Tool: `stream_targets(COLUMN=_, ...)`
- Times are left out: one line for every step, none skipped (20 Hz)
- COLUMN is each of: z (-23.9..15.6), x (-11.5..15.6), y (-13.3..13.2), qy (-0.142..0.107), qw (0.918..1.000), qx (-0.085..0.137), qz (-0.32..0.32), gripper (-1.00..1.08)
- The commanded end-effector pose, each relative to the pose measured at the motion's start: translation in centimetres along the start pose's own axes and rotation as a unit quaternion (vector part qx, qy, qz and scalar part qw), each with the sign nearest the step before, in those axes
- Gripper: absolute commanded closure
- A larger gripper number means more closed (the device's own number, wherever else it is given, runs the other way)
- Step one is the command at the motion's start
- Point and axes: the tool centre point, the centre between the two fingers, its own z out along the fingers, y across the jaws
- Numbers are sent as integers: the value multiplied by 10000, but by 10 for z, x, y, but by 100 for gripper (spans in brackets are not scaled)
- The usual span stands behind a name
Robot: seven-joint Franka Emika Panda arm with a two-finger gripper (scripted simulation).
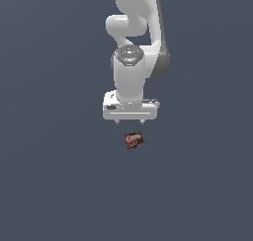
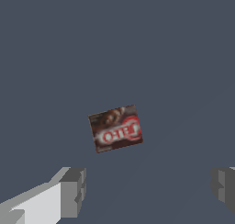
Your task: Pick up the object and move it to a goal position.
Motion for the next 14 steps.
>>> stream_targets(z=0, x=0, y=0, qy=0, qw=10000, qx=0, qz=0, gripper=-92)
stream_targets(z=0, x=0, y=0, qy=-6, qw=10000, qx=0, qz=7, gripper=-92)
stream_targets(z=1, x=-1, y=1, qy=-24, qw=10000, qx=0, qz=27, gripper=-92)
stream_targets(z=3, x=-3, y=3, qy=-52, qw=10000, qx=1, qz=61, gripper=-92)
stream_targets(z=5, x=-5, y=6, qy=-92, qw=9999, qx=1, qz=107, gripper=-92)
stream_targets(z=8, x=-8, y=9, qy=-141, qw=9998, qx=2, qz=166, gripper=-92)
stream_targets(z=10, x=-10, y=11, qy=-187, qw=9996, qx=2, qz=223, gripper=-92)
stream_targets(z=12, x=-12, y=13, qy=-222, qw=9994, qx=3, qz=268, gripper=-92)
stream_targets(z=13, x=-14, y=15, qy=-245, qw=9993, qx=3, qz=299, gripper=-92)
stream_targets(z=14, x=-14, y=15, qy=-255, qw=9992, qx=3, qz=316, gripper=-92)
stream_targets(z=14, x=-14, y=15, qy=-256, qw=9992, qx=3, qz=319, gripper=-92)
stream_targets(z=13, x=-14, y=15, qy=-250, qw=9992, qx=3, qz=311, gripper=-92)
stream_targets(z=13, x=-14, y=15, qy=-244, qw=9993, qx=3, qz=296, gripper=-92)
stream_targets(z=13, x=-14, y=15, qy=-242, qw=9993, qx=3, qz=284, gripper=-92)
